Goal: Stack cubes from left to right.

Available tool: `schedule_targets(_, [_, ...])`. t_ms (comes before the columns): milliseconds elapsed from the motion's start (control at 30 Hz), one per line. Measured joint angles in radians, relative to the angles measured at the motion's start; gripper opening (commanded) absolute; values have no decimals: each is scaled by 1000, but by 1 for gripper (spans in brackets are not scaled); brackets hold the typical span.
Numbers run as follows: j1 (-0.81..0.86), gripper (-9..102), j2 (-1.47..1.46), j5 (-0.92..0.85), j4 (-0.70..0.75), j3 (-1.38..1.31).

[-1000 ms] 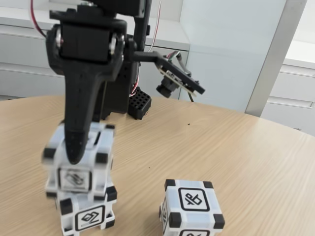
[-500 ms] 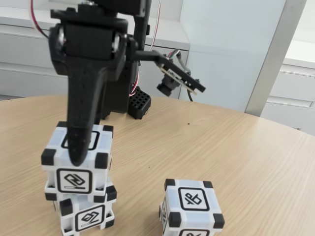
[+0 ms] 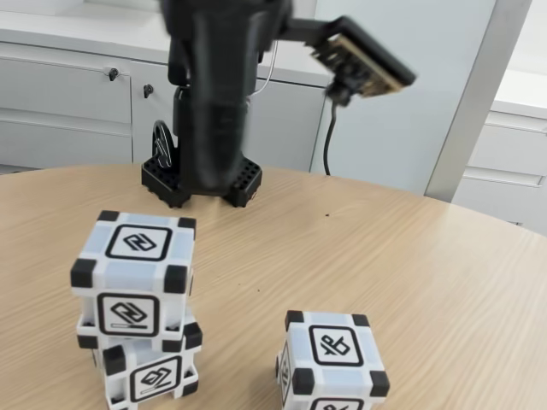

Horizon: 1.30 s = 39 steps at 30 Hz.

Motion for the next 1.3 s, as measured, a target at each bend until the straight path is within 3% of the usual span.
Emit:
schedule_targets(367, [-181, 41, -37, 121, -5, 0])
schedule_targets(667, [-195, 42, -265, 169, -5, 0])
schedule_targets(1000, [-195, 44, -298, 190, -230, 0])
schedule_targets(1300, [-290, 45, -364, 279, -262, 0])
